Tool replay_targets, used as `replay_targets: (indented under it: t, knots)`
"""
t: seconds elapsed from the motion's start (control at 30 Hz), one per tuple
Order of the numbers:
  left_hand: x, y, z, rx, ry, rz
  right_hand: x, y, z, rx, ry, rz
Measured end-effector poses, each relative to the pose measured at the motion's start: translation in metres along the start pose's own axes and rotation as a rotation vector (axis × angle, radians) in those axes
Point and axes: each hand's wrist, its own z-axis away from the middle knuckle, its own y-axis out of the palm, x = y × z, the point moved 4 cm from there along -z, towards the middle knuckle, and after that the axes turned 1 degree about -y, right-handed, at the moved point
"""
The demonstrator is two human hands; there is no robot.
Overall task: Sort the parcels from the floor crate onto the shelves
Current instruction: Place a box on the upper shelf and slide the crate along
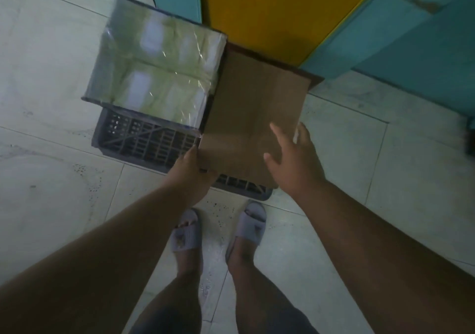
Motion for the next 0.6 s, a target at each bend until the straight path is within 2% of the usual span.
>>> replay_targets:
  t: [0.1, 0.23, 0.4, 0.53, 0.6]
  knots:
    - [0.001, 0.008, -0.005, 0.003, -0.037, 0.15, -0.009, 0.022, -0.001, 0.086, 0.077, -0.178]
    - [-0.013, 0.003, 0.026, 0.044, 0.035, 0.259, -0.015, -0.012, 0.02, -0.071, 0.136, -0.283]
    - [-0.083, -0.032, 0.116, 0.062, 0.202, 0.486, -0.003, -0.123, 0.089, -0.16, 0.153, -0.38]
    - [-0.122, -0.086, 0.211, -0.101, 0.177, 0.613, 0.033, -0.23, 0.165, -0.187, -0.007, -0.54]
    - [-0.139, -0.116, 0.254, -0.218, 0.141, 0.592, 0.057, -0.278, 0.201, -0.185, -0.112, -0.586]
